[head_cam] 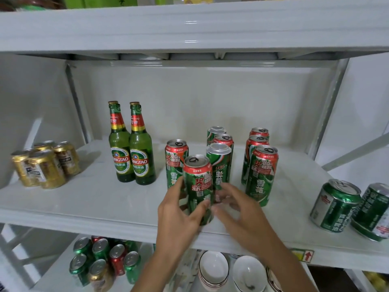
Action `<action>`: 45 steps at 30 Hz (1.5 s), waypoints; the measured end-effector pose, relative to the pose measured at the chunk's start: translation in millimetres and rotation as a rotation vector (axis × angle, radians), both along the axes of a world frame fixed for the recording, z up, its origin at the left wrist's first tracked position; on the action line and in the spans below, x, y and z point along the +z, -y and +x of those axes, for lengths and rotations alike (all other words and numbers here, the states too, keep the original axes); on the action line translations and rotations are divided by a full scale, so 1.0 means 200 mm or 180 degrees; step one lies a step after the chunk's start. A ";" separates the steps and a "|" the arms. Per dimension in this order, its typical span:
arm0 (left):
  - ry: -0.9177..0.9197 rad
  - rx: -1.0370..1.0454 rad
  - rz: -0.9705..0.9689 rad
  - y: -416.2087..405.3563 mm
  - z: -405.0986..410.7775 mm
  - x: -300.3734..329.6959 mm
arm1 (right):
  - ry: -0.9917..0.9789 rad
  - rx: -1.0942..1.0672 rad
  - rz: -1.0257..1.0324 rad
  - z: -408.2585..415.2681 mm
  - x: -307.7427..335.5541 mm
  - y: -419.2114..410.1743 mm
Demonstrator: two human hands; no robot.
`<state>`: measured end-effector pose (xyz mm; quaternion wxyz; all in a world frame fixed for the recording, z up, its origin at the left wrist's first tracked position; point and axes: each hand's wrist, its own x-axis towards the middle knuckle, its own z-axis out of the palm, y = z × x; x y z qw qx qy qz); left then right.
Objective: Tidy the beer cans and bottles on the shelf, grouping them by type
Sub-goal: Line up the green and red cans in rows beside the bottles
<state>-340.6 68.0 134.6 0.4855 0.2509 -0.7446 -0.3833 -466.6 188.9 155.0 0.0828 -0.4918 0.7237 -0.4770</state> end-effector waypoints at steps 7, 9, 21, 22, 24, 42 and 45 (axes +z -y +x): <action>0.0094 -0.0059 -0.0065 0.08 -0.05 -0.02 | -0.1829 -0.0575 -0.0361 -0.13 0.42 0.16; 0.0123 -0.0028 -0.0118 0.09 -0.07 -0.03 | -0.2557 -0.0368 0.0350 -0.16 0.48 0.23; 0.0245 -0.0055 0.0046 0.07 -0.08 -0.12 | -0.3749 -0.0032 0.1608 -0.26 0.60 0.24; 0.0262 -0.0045 0.0065 0.07 -0.08 -0.12 | -0.3815 -0.0011 0.1706 -0.25 0.62 0.24; 0.0322 0.0009 0.0011 0.09 -0.09 -0.12 | -0.3958 0.0021 0.1877 -0.23 0.64 0.25; 0.0625 0.0323 -0.0382 0.13 -0.15 -0.15 | -0.4604 -0.0573 0.2653 -0.19 0.60 0.26; 0.0708 0.0467 -0.0327 0.13 -0.17 -0.15 | -0.4801 -0.0603 0.2590 -0.17 0.60 0.26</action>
